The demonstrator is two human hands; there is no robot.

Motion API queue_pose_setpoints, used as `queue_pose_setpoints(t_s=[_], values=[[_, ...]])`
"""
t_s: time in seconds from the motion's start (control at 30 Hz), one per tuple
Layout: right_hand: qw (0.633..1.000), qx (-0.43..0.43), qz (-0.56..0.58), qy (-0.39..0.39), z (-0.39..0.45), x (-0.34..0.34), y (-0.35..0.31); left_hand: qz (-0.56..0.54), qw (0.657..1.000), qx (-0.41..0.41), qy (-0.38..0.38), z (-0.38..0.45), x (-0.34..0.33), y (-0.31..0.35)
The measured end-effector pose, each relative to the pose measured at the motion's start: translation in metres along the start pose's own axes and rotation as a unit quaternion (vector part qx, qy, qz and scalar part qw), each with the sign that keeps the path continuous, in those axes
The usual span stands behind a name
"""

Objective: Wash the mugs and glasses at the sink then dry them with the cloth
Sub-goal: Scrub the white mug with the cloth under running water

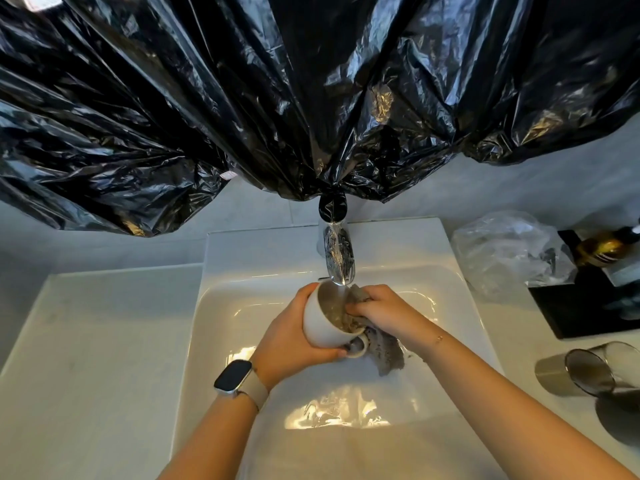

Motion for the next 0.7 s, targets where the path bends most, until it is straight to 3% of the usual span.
queue_pose_setpoints(t_s=[0.07, 0.17, 0.33, 0.47, 0.7], values=[[0.986, 0.015, 0.164, -0.02, -0.004, 0.007, 0.006, -0.033, 0.998, -0.007, 0.056, -0.005, 0.004, -0.007], [0.943, 0.019, 0.332, 0.03, -0.01, 0.022, 0.022, -0.055, 0.992, 0.001, 0.112, -0.011, 0.002, -0.015], [0.933, 0.046, 0.356, 0.035, -0.01, 0.014, 0.027, -0.075, 0.99, 0.01, 0.118, -0.008, -0.012, -0.016], [0.901, 0.034, 0.432, 0.024, -0.002, 0.004, 0.026, -0.123, 0.987, 0.024, 0.103, 0.001, -0.029, -0.009], [0.892, 0.024, 0.45, 0.024, -0.004, -0.009, 0.047, -0.166, 0.975, 0.04, 0.145, -0.006, -0.026, -0.023]])
Point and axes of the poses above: each hand's wrist, its own z-axis towards the middle knuckle, its own x-axis out of the back of the hand, y = z × x, the point moved 8 cm from there along z, towards the middle knuckle, and after that the axes turned 6 degrees about -x, right-handed, at the moved point
